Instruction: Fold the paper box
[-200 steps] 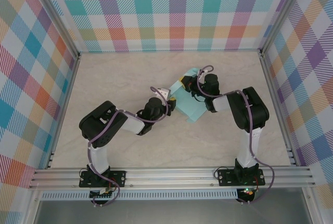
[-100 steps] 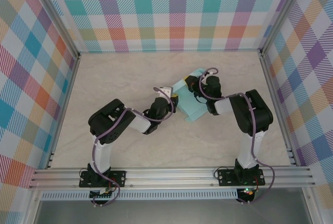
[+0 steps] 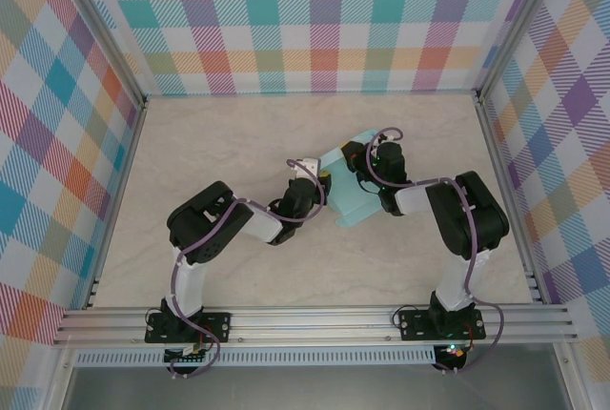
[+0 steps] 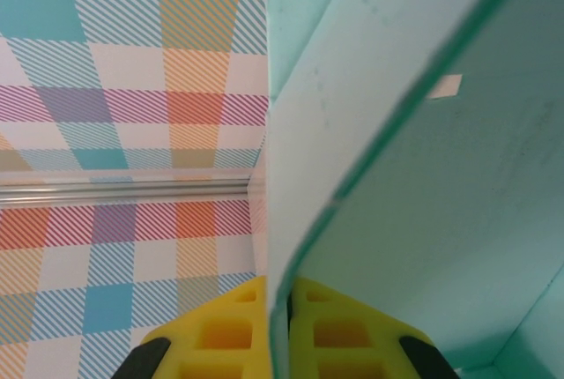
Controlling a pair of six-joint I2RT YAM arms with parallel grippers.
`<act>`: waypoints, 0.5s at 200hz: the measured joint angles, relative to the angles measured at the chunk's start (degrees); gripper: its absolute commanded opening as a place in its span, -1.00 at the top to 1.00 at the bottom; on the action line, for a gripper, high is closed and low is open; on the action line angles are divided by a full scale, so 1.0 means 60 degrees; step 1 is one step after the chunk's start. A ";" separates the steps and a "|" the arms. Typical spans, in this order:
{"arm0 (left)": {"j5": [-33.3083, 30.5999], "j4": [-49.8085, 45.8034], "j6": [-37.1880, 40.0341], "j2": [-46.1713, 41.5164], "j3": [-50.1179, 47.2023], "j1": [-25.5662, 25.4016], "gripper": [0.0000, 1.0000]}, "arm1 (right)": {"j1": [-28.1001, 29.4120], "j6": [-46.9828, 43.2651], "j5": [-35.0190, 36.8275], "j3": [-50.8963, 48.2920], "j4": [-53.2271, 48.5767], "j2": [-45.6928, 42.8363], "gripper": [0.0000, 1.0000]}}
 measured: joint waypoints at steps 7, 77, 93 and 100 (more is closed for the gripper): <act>-0.0095 -0.0062 0.0000 0.0000 0.0011 -0.0015 0.30 | 0.0015 0.0000 0.0015 0.0000 -0.0029 -0.0018 1.00; -0.1115 -0.0506 0.0007 -0.0120 0.0025 -0.0175 0.63 | 0.0259 -0.0036 0.0102 0.0000 -0.0885 -0.0488 0.67; -0.1249 -0.0710 0.0033 -0.0157 0.0047 -0.0157 0.72 | 0.0397 -0.0055 -0.0339 -0.0022 -0.1410 -0.0674 0.46; -0.1228 -0.0743 0.0076 -0.0168 0.0069 -0.0160 0.75 | 0.0517 -0.0095 -0.0605 -0.0055 -0.1756 -0.0754 0.40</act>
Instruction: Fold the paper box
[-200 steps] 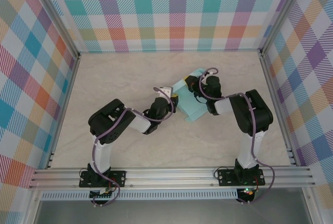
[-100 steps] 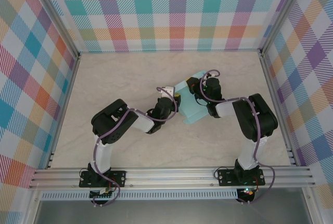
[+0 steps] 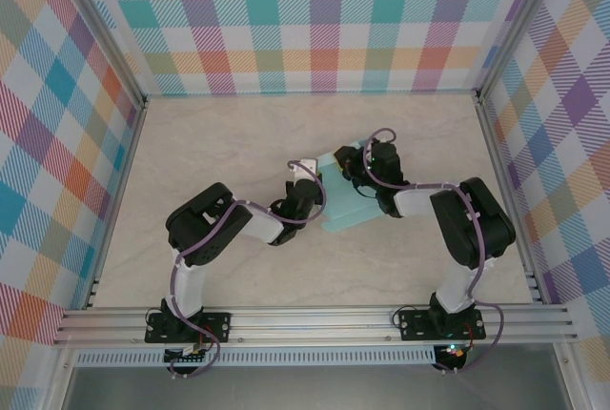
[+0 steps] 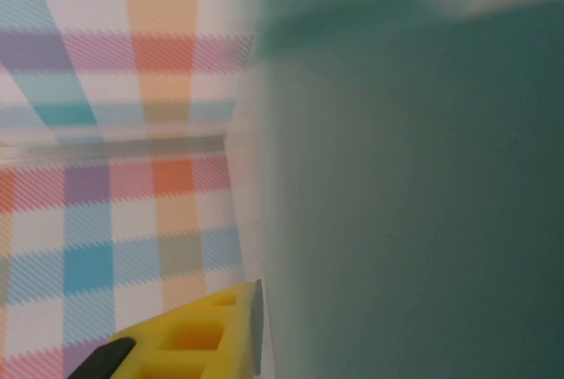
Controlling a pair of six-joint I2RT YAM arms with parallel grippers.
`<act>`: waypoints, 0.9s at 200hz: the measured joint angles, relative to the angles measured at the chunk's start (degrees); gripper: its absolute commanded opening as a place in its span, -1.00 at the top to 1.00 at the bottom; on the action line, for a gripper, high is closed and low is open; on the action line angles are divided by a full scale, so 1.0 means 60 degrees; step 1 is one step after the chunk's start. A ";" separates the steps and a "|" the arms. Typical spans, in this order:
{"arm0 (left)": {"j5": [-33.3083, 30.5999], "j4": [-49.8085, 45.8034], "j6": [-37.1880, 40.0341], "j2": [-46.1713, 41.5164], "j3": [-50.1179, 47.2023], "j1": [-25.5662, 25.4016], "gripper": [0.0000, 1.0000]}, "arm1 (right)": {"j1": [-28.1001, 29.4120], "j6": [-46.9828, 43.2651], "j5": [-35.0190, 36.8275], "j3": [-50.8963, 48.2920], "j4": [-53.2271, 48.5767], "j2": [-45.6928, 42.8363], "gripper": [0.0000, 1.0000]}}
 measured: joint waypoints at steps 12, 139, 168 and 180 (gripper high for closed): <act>-0.0189 -0.0321 0.0062 -0.0102 0.0022 0.0036 0.82 | 0.0098 -0.0084 -0.0200 -0.0113 -0.0495 -0.0197 0.31; 0.2240 -0.1898 0.2492 -0.2200 -0.1155 0.0732 0.84 | -0.2175 -0.4339 -0.0576 0.0882 -0.7690 -0.4772 -0.42; 0.3993 -0.2492 0.3300 -0.2841 -0.1388 0.1421 0.84 | -0.2750 -0.6641 -0.1104 0.3628 -1.0112 -0.2834 -0.45; 0.4940 -0.2747 0.3730 -0.3064 -0.1388 0.1687 0.84 | -0.2761 -0.7446 -0.1315 0.4441 -1.0743 -0.2193 -0.46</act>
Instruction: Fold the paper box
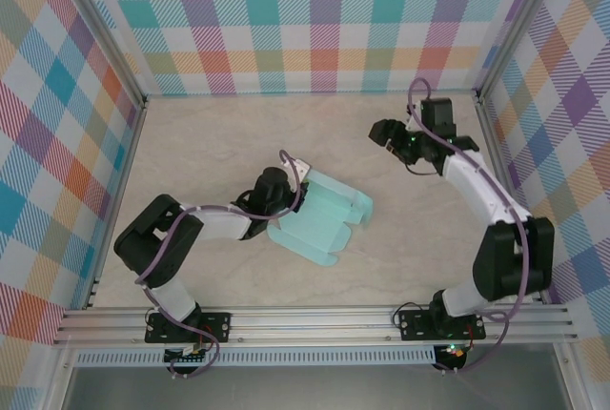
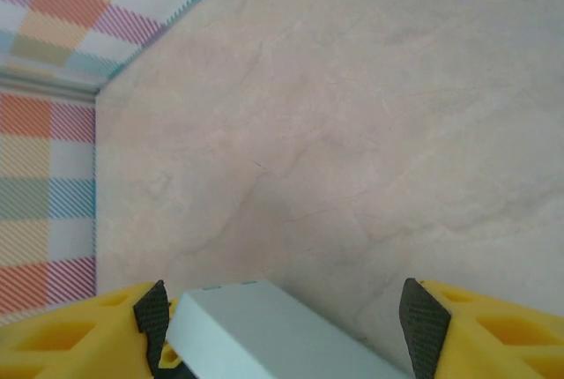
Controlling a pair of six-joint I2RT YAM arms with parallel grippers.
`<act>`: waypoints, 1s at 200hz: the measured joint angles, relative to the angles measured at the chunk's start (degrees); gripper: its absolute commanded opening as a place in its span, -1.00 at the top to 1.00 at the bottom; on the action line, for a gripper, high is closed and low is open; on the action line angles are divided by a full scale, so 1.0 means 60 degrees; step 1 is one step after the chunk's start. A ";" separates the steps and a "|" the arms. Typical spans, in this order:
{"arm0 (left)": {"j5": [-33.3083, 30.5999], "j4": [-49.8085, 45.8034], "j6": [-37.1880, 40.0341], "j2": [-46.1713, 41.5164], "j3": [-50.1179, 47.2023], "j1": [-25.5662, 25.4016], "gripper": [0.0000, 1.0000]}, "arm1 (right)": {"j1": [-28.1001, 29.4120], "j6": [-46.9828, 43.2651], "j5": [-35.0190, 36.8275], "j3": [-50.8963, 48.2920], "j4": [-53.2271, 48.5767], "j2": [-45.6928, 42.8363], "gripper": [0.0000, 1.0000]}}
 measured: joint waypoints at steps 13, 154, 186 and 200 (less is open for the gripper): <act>0.1002 -0.0331 0.0495 -0.0182 0.0007 0.0233 0.83 | 0.0000 -0.0492 -0.0313 0.0127 -0.0361 0.0270 -0.47; 0.3865 -0.0168 0.1730 0.0652 0.0219 0.0572 0.71 | 0.0856 -0.2962 -0.2918 0.1224 -0.2812 0.2721 -0.47; 0.3996 -0.0138 0.1738 0.0652 0.0200 0.0572 0.65 | 0.1377 -0.3297 -0.3195 0.1497 -0.2973 0.3402 -0.25; 0.3993 -0.0138 0.1738 0.0652 0.0200 0.0568 0.63 | 0.1512 -0.3333 -0.3315 0.1490 -0.3034 0.3694 -0.16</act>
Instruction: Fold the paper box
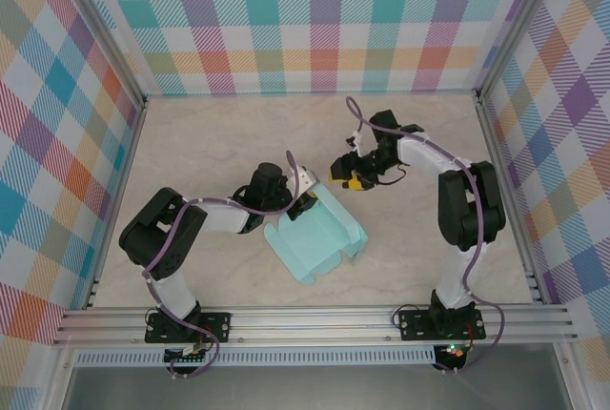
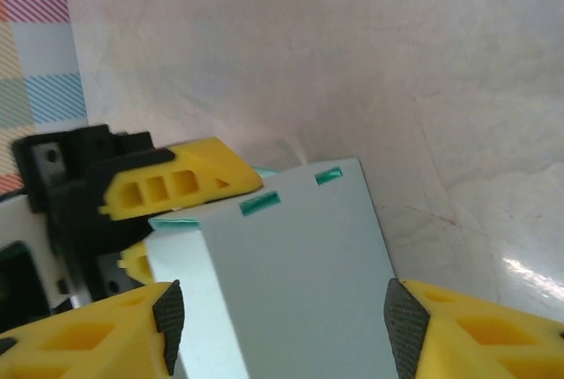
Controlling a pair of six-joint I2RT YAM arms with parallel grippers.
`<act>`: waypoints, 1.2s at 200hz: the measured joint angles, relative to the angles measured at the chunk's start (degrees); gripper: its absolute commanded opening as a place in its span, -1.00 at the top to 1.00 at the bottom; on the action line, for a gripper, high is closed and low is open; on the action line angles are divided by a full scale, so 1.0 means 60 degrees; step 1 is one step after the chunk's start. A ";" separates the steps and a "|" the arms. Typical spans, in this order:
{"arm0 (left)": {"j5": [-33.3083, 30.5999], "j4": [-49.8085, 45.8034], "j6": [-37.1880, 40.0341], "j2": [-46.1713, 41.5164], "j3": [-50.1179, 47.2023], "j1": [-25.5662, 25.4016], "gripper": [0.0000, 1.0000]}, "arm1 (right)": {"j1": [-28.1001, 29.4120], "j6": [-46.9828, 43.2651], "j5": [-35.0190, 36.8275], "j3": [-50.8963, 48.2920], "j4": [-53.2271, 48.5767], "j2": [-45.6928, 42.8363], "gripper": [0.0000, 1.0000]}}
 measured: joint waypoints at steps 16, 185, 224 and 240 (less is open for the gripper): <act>-0.0029 0.0004 0.0007 0.0000 -0.0004 -0.0040 0.61 | 0.0080 -0.0011 -0.0153 -0.0124 0.0040 0.0160 -0.11; -0.2539 0.4798 -0.1235 0.1049 -0.2269 -0.1093 0.58 | 0.0546 -0.0138 -0.0342 -0.0648 0.0404 -0.0131 -0.01; -0.2892 0.5686 -0.1326 0.1603 -0.2240 -0.1220 0.73 | 0.0860 -0.0098 -0.0342 -0.0732 0.0557 -0.0357 -0.02; -0.3002 0.6084 -0.1370 0.1701 -0.2371 -0.1224 0.81 | 0.0933 -0.0058 -0.0357 -0.0860 0.0652 -0.0448 -0.02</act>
